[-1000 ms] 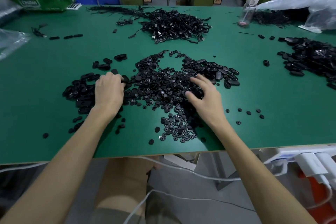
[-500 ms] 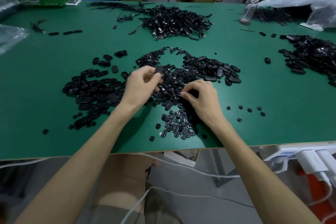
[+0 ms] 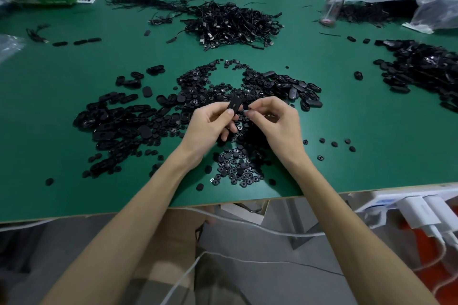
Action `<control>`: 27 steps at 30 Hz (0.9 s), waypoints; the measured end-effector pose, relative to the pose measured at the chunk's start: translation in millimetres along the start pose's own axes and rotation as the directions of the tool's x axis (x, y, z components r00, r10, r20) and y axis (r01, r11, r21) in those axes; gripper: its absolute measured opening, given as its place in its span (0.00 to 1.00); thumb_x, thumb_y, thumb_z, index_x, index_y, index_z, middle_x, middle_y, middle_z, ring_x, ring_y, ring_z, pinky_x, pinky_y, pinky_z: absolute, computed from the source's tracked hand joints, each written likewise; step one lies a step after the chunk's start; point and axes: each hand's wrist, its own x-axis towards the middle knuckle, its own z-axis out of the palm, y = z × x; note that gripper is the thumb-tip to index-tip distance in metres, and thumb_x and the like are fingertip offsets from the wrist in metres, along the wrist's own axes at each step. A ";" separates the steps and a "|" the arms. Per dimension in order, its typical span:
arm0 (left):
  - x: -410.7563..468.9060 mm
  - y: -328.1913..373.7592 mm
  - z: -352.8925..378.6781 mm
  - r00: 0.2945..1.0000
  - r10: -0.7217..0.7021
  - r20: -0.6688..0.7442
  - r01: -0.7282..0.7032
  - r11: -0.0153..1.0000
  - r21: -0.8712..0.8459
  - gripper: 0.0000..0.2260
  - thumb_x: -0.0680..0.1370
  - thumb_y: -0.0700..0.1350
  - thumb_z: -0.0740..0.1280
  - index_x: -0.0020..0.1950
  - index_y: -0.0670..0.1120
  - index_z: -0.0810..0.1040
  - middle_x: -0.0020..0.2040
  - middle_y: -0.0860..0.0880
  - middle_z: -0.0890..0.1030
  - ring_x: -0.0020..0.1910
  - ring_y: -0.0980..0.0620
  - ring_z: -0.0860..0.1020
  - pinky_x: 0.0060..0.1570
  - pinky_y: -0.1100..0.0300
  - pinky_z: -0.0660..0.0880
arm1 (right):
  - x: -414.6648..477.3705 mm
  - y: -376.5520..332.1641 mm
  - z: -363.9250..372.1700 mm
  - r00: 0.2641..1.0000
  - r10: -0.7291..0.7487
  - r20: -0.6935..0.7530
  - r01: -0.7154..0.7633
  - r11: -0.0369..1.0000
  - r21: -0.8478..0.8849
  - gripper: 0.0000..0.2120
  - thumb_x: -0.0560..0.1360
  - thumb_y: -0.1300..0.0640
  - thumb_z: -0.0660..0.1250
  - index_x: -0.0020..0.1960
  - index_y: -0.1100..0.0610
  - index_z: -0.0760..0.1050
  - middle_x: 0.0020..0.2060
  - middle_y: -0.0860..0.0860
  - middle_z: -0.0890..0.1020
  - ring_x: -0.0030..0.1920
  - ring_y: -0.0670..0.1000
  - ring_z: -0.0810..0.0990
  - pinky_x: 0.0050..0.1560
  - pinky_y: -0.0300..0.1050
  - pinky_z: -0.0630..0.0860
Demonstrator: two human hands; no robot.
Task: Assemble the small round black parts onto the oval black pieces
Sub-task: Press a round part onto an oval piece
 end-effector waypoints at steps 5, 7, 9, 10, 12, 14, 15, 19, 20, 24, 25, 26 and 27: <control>0.8 -1.9 0.3 1.000 0.019 -0.006 -0.018 0.999 0.037 0.09 0.84 0.38 0.65 0.60 0.40 0.83 0.42 0.44 0.84 0.38 0.41 0.77 0.32 0.60 0.74 | -0.2 0.7 0.4 1.000 0.009 0.020 -0.008 1.000 -0.009 0.02 0.77 0.57 0.75 0.49 0.54 0.84 0.42 0.46 0.86 0.45 0.46 0.83 0.52 0.48 0.80; 0.7 -2.2 0.3 1.000 0.029 -0.001 -0.029 0.999 0.043 0.08 0.84 0.38 0.65 0.60 0.40 0.83 0.43 0.44 0.84 0.37 0.45 0.78 0.31 0.60 0.74 | -0.2 0.4 0.6 1.000 0.004 0.024 -0.003 1.000 -0.011 0.02 0.77 0.57 0.75 0.49 0.54 0.83 0.42 0.46 0.86 0.46 0.46 0.83 0.52 0.47 0.80; 0.7 -2.7 1.2 0.999 0.036 0.002 -0.036 0.998 0.047 0.08 0.84 0.38 0.66 0.60 0.40 0.83 0.43 0.45 0.84 0.37 0.47 0.79 0.32 0.60 0.74 | -0.1 0.6 0.7 1.000 0.005 0.023 -0.005 1.000 -0.002 0.01 0.77 0.58 0.74 0.48 0.54 0.83 0.42 0.46 0.85 0.45 0.45 0.83 0.51 0.45 0.79; 0.5 -2.9 1.5 0.999 0.039 0.003 -0.039 0.998 0.046 0.08 0.84 0.38 0.66 0.59 0.41 0.84 0.43 0.45 0.84 0.37 0.47 0.79 0.32 0.60 0.74 | 0.0 0.9 0.7 1.000 0.008 0.023 -0.008 1.000 0.006 0.01 0.77 0.58 0.74 0.48 0.54 0.83 0.42 0.46 0.85 0.45 0.45 0.83 0.50 0.44 0.79; -0.2 -2.4 1.5 0.999 0.047 0.010 -0.047 0.998 0.033 0.07 0.83 0.37 0.67 0.57 0.42 0.84 0.42 0.47 0.85 0.37 0.48 0.81 0.32 0.61 0.75 | 0.0 1.4 0.2 1.000 0.009 0.028 -0.010 1.000 0.019 0.02 0.77 0.58 0.75 0.48 0.54 0.83 0.41 0.47 0.86 0.44 0.46 0.83 0.49 0.45 0.79; -1.2 -1.5 1.5 0.999 0.047 0.016 -0.047 0.999 0.008 0.06 0.82 0.37 0.68 0.56 0.43 0.84 0.43 0.47 0.86 0.37 0.49 0.82 0.32 0.61 0.76 | -0.6 1.5 -0.8 0.999 0.005 0.034 -0.006 0.999 0.041 0.03 0.77 0.58 0.75 0.49 0.54 0.83 0.41 0.48 0.87 0.44 0.48 0.84 0.50 0.52 0.81; -1.4 -1.3 1.6 0.999 0.043 0.014 -0.043 0.999 -0.003 0.06 0.82 0.37 0.69 0.56 0.43 0.84 0.43 0.46 0.86 0.37 0.49 0.83 0.32 0.61 0.76 | -1.0 1.4 -1.6 0.999 0.004 0.035 -0.006 0.998 0.057 0.04 0.77 0.59 0.75 0.51 0.54 0.83 0.41 0.48 0.87 0.45 0.49 0.85 0.52 0.55 0.81; -1.7 -1.6 1.0 1.000 0.026 -0.016 -0.026 0.999 -0.038 0.06 0.81 0.36 0.70 0.58 0.38 0.83 0.44 0.44 0.87 0.38 0.49 0.84 0.34 0.60 0.78 | -2.0 1.7 -3.3 0.999 0.006 0.045 -0.010 0.996 0.085 0.09 0.77 0.59 0.74 0.56 0.51 0.84 0.42 0.48 0.88 0.46 0.50 0.85 0.54 0.60 0.80; -1.8 -1.6 0.9 1.000 0.022 -0.017 -0.023 0.999 -0.044 0.07 0.81 0.36 0.70 0.58 0.37 0.82 0.44 0.43 0.87 0.38 0.49 0.84 0.35 0.60 0.79 | -1.9 1.9 -3.1 0.999 0.005 0.045 -0.009 0.996 0.085 0.09 0.77 0.60 0.74 0.56 0.51 0.84 0.43 0.48 0.88 0.47 0.50 0.86 0.54 0.61 0.80; -2.4 -0.4 1.1 1.000 0.013 -0.026 -0.015 0.998 -0.065 0.09 0.81 0.36 0.69 0.60 0.34 0.80 0.46 0.40 0.86 0.39 0.49 0.84 0.38 0.59 0.80 | -0.8 2.1 -2.5 1.000 0.007 0.030 -0.010 0.996 0.091 0.06 0.76 0.61 0.75 0.52 0.53 0.85 0.43 0.47 0.88 0.46 0.49 0.86 0.54 0.61 0.80; -2.4 -0.1 1.1 0.999 0.007 -0.034 -0.010 0.997 -0.074 0.09 0.82 0.36 0.69 0.60 0.33 0.80 0.46 0.41 0.86 0.38 0.49 0.84 0.38 0.60 0.80 | -0.6 2.3 -2.5 1.000 0.011 0.025 -0.014 0.996 0.092 0.06 0.76 0.61 0.75 0.52 0.54 0.85 0.43 0.46 0.88 0.46 0.48 0.85 0.54 0.60 0.81; -2.4 0.2 1.1 0.999 -0.002 -0.042 -0.002 0.997 -0.082 0.09 0.82 0.36 0.69 0.60 0.33 0.79 0.46 0.41 0.86 0.38 0.49 0.84 0.38 0.60 0.80 | -0.6 2.6 -2.3 1.000 0.016 0.022 -0.018 0.995 0.093 0.05 0.76 0.61 0.75 0.52 0.54 0.85 0.43 0.46 0.88 0.46 0.47 0.85 0.54 0.59 0.81; -2.4 0.7 1.0 0.999 -0.011 -0.048 0.007 0.996 -0.087 0.09 0.82 0.36 0.69 0.60 0.33 0.79 0.46 0.42 0.86 0.38 0.49 0.84 0.38 0.60 0.80 | -0.6 2.8 -2.2 1.000 0.019 0.021 -0.020 0.996 0.092 0.05 0.76 0.61 0.75 0.51 0.54 0.84 0.44 0.46 0.87 0.46 0.47 0.85 0.54 0.57 0.81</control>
